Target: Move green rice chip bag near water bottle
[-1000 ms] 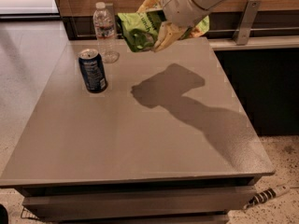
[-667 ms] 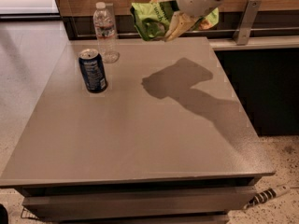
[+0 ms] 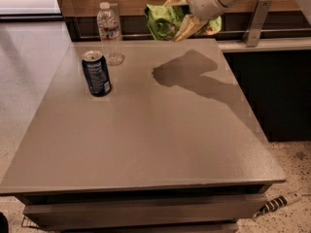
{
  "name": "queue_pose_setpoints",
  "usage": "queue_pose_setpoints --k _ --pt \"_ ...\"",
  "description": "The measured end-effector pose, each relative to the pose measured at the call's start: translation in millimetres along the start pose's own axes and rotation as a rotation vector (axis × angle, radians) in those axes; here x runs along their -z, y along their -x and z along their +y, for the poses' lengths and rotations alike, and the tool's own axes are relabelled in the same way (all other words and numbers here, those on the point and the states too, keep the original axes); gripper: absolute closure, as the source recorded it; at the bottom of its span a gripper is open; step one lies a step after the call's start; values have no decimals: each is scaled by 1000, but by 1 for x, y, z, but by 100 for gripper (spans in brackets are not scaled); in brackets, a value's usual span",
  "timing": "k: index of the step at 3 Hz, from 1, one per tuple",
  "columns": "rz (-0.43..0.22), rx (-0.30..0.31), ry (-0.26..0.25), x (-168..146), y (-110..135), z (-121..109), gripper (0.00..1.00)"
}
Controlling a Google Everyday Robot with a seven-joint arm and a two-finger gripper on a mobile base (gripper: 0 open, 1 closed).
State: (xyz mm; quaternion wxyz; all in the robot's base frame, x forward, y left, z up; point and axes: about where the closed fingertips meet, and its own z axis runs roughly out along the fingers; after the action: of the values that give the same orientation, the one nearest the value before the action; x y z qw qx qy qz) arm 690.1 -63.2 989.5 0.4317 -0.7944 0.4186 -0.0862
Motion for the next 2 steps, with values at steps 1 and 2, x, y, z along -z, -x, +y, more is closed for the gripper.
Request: queue_pose_setpoints --k 1,2 --pt "-92 -73 -13 -43 -22 19 100" --pt "-168 -123 -20 -79 -29 34 100"
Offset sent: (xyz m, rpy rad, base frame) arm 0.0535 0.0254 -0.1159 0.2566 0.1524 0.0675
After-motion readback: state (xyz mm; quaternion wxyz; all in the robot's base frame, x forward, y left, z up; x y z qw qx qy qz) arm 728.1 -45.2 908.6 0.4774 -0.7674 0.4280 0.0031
